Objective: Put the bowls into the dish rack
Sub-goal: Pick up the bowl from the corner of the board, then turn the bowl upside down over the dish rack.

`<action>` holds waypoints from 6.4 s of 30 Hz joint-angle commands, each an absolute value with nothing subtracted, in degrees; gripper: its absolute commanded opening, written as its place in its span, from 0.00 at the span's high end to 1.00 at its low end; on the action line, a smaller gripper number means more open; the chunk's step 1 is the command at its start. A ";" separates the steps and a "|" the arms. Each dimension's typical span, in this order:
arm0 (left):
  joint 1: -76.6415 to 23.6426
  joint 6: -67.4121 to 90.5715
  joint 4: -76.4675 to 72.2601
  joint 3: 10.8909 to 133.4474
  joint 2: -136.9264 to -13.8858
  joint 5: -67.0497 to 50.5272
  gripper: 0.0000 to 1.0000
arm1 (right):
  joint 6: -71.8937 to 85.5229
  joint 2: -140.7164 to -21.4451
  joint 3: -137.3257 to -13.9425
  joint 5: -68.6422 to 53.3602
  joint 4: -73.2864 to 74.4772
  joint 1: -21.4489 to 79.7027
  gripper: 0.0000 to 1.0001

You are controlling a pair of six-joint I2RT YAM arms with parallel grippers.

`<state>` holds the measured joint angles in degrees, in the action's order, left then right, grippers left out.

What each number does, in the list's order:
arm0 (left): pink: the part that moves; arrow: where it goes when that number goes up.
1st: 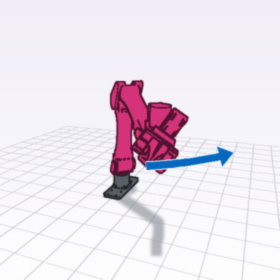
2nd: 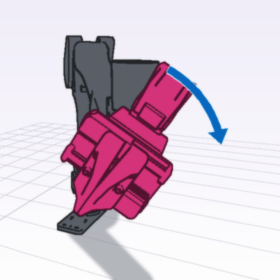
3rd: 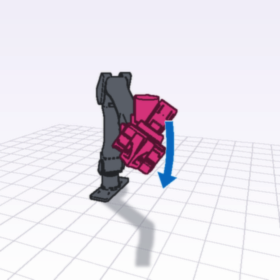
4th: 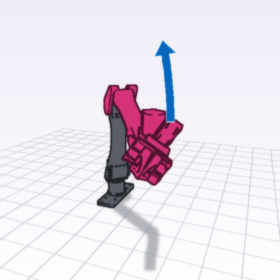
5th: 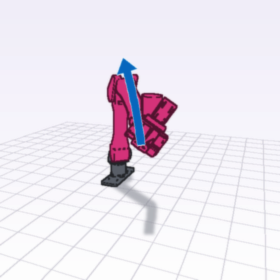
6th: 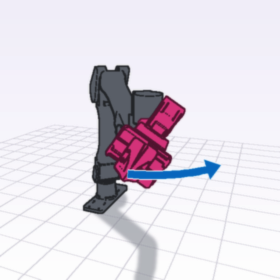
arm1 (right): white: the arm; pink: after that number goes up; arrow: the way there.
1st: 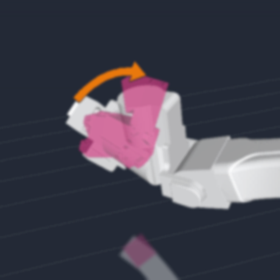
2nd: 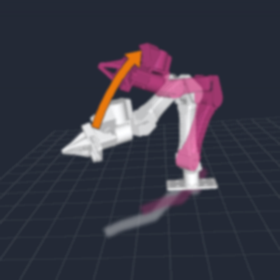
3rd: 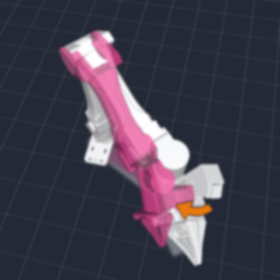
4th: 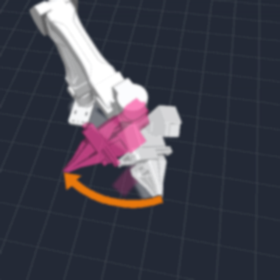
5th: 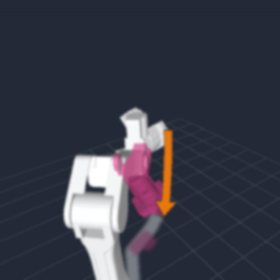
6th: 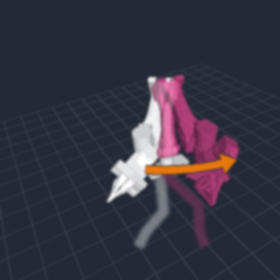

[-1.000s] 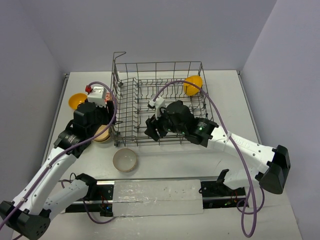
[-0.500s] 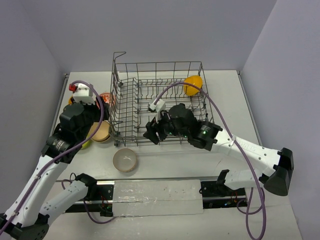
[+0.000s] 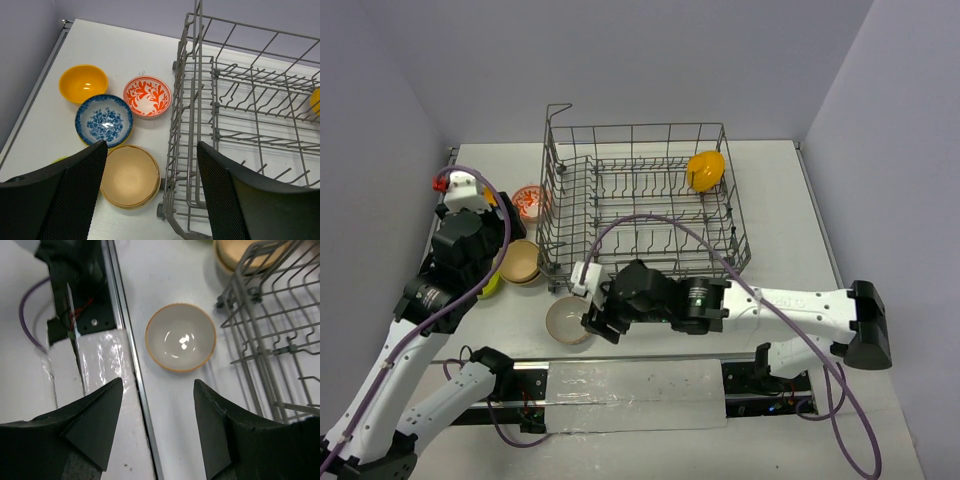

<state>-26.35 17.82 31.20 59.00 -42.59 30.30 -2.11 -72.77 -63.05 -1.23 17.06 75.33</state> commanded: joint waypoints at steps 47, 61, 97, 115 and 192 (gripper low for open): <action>-18.90 19.69 22.68 48.52 -45.18 19.78 0.19 | -1.85 -113.03 -83.50 9.76 20.83 81.83 0.35; -18.90 19.42 21.89 48.16 -45.44 19.51 0.19 | -0.62 -112.68 -80.60 7.65 19.16 78.66 0.68; -18.90 17.40 20.48 48.43 -48.33 7.65 0.28 | 2.55 -79.38 -83.05 -7.65 22.94 80.33 1.00; -18.81 19.42 19.34 52.21 -46.15 15.81 0.29 | 2.90 -66.62 -78.93 -10.90 19.34 63.02 1.00; -23.64 8.35 21.97 51.07 -52.30 3.25 1.00 | 43.15 -111.00 -86.75 -54.14 -33.20 7.47 1.00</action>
